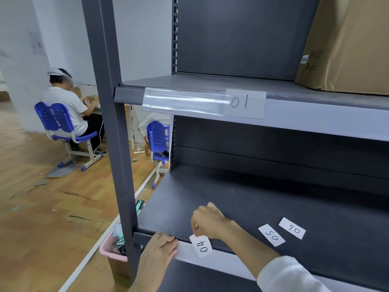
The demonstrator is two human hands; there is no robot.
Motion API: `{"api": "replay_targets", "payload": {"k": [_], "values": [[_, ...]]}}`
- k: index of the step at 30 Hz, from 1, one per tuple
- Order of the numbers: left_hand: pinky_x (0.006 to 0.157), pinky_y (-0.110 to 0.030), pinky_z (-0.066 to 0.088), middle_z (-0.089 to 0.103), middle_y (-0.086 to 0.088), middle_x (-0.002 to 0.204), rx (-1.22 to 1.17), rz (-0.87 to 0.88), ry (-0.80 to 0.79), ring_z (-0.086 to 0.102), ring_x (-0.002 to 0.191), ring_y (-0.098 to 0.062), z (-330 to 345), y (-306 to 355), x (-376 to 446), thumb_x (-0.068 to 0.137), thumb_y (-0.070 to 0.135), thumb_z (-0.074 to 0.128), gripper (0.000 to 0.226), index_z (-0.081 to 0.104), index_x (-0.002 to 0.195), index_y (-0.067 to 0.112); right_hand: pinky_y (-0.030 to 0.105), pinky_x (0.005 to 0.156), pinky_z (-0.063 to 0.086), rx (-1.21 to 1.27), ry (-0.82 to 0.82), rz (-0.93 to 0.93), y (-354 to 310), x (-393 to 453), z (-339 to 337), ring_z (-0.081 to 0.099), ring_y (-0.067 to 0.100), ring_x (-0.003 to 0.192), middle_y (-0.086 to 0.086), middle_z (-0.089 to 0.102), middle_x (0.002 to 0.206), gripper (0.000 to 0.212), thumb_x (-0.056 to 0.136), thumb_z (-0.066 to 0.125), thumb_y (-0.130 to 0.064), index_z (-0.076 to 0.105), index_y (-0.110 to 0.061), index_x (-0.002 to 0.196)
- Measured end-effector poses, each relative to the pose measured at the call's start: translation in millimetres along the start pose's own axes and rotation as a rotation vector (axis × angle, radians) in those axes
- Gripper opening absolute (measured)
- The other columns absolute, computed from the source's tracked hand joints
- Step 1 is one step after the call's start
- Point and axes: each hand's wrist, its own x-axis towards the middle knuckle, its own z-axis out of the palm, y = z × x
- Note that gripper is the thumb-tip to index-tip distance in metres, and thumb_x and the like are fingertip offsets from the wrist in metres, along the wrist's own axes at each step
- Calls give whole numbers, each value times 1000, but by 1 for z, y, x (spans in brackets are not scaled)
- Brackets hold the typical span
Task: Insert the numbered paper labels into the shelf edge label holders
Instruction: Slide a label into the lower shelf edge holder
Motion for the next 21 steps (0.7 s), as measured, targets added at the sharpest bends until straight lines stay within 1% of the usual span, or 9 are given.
{"api": "replay_targets", "payload": {"k": [2, 4, 7, 9, 11, 14, 17, 19, 21], "values": [[96, 0, 26, 60, 14, 82, -41, -27, -35, 45, 84, -1, -2, 0, 0, 34, 6, 94, 43, 73, 69, 18, 33, 80, 26, 38, -5, 12, 10, -7, -3, 52, 29, 80, 9, 70, 93, 14, 83, 56, -7, 69, -12, 82], [96, 1, 20, 68, 9, 77, -36, -17, -51, 45, 85, -3, -5, 0, 2, 38, 8, 94, 39, 74, 70, 18, 34, 88, 31, 100, -14, 43, 20, -17, -2, 51, 25, 77, 9, 71, 99, 12, 83, 56, -7, 68, -7, 85], [82, -8, 37, 54, 14, 88, -72, 98, 12, 44, 80, -1, -11, 5, 7, 81, 18, 68, 11, 71, 71, 20, 35, 99, 31, 168, -6, 87, 33, -36, 3, 45, 17, 75, 4, 68, 92, 9, 84, 55, -10, 61, -15, 80], [71, -14, 42, 43, 16, 89, -65, 129, 3, 43, 78, 0, -11, 9, 9, 99, 35, 29, 51, 69, 71, 22, 35, 102, 31, 220, 4, 132, 40, -48, 10, 44, 15, 77, 2, 65, 90, 14, 85, 54, -14, 52, -22, 74], [62, -14, 44, 40, 17, 86, -70, 105, -2, 42, 76, 1, -10, 13, 13, 90, 36, 34, 43, 70, 69, 23, 34, 102, 30, 281, 22, 176, 44, -60, 15, 44, 14, 78, 5, 69, 100, 29, 86, 55, -18, 41, -28, 62], [66, -15, 42, 39, 17, 84, -110, 53, -37, 41, 74, 1, -11, 19, 15, 76, 31, 40, 33, 71, 66, 24, 34, 102, 30, 324, 38, 241, 46, -71, 23, 45, 16, 78, 7, 70, 102, 37, 86, 54, -18, 34, -32, 58], [65, -17, 42, 41, 16, 84, -111, 40, -23, 42, 73, 0, -8, 17, 15, 78, 33, 41, 34, 71, 66, 24, 35, 100, 32, 320, 48, 243, 46, -74, 28, 56, 24, 88, 6, 71, 102, 7, 85, 53, -17, 55, -23, 86], [65, -17, 42, 41, 17, 84, -105, 69, 11, 43, 73, 0, -5, 15, 14, 89, 39, 34, 45, 70, 67, 25, 34, 98, 32, 249, 38, 230, 44, -74, 27, 59, 25, 99, 5, 71, 103, 20, 87, 51, -18, 57, -16, 106], [66, -15, 41, 41, 17, 84, -98, 100, 54, 42, 73, 0, -4, 14, 13, 98, 44, 14, 67, 69, 66, 25, 34, 97, 32, 147, 46, 216, 42, -70, 27, 58, 24, 104, 5, 68, 108, 24, 89, 49, -20, 59, -16, 110]]}}
